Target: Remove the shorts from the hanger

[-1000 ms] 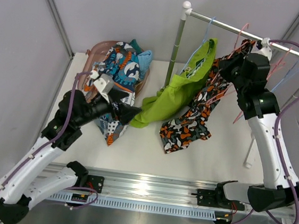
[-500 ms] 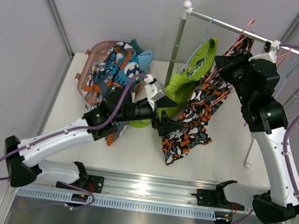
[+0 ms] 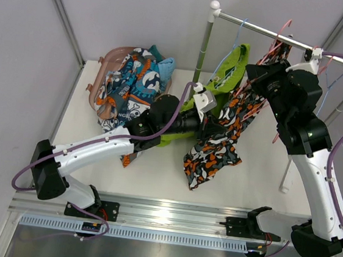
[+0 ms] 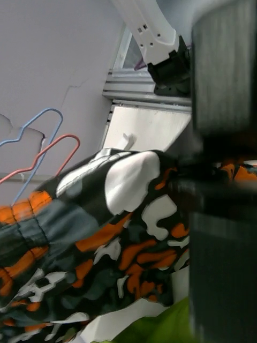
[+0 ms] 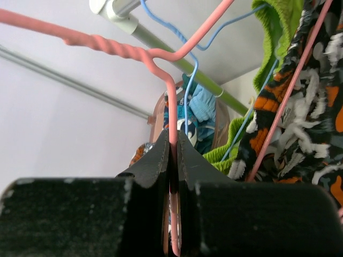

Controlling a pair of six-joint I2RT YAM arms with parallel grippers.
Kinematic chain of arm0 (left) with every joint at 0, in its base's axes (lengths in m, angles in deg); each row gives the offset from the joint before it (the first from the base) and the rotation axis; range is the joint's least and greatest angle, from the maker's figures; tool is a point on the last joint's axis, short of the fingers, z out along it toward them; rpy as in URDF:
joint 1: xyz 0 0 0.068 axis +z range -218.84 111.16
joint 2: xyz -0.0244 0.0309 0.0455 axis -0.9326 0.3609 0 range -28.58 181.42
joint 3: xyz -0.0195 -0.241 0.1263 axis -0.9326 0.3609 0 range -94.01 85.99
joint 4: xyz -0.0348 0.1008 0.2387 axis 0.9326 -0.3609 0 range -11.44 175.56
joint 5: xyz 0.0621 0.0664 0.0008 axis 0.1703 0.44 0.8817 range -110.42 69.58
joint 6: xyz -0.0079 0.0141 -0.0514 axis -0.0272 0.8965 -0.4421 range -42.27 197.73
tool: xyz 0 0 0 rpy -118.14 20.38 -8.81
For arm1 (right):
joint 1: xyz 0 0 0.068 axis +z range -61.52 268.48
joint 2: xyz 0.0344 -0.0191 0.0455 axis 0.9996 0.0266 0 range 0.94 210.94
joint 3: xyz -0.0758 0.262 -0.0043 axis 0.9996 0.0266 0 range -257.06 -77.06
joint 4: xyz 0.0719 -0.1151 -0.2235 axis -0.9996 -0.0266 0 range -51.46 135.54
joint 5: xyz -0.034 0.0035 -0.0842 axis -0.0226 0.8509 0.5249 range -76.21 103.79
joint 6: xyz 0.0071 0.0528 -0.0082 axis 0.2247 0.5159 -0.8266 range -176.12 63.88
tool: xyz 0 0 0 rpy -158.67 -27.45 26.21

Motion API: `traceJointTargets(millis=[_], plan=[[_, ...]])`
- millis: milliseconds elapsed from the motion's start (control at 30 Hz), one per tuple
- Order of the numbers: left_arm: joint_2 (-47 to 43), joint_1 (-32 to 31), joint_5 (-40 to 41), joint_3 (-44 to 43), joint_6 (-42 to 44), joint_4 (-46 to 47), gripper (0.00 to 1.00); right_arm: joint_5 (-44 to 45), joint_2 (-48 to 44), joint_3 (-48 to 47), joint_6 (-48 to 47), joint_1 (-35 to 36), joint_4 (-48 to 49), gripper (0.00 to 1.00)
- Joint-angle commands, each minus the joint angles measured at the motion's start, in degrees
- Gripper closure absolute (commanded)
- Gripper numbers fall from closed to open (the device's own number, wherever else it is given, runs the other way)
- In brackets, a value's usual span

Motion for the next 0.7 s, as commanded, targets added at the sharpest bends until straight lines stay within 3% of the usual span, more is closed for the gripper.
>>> traceJointTargets(millis=[0, 200, 333, 533, 667], plan=[[-0.6, -0.8, 1.8, -0.6, 0.7, 3.1, 1.00, 1.2, -1.7, -3.4, 0.0, 0.3, 3.9, 1.00], [-4.3, -1.0, 4.0, 2.6, 1.4, 1.4, 1.00, 1.9, -1.4, -3.3, -0.5, -0.3, 3.9, 1.00], [-10.9, -4.9, 7.1, 6.4, 2.8, -2.3, 1.00, 2.0, -0.6, -3.7, -1.3, -1.6, 3.5, 1.00], [-24.3, -12.2, 12.1, 17.6, 2.0, -6.2, 1.00, 0.2, 0.5, -4.0, -1.2, -5.6, 3.5, 1.00], [-30.0, -13.2, 14.4, 25.2, 0.7, -6.5, 1.00, -1.7, 1.4, -4.1, -0.3, -8.0, 3.0, 1.00]])
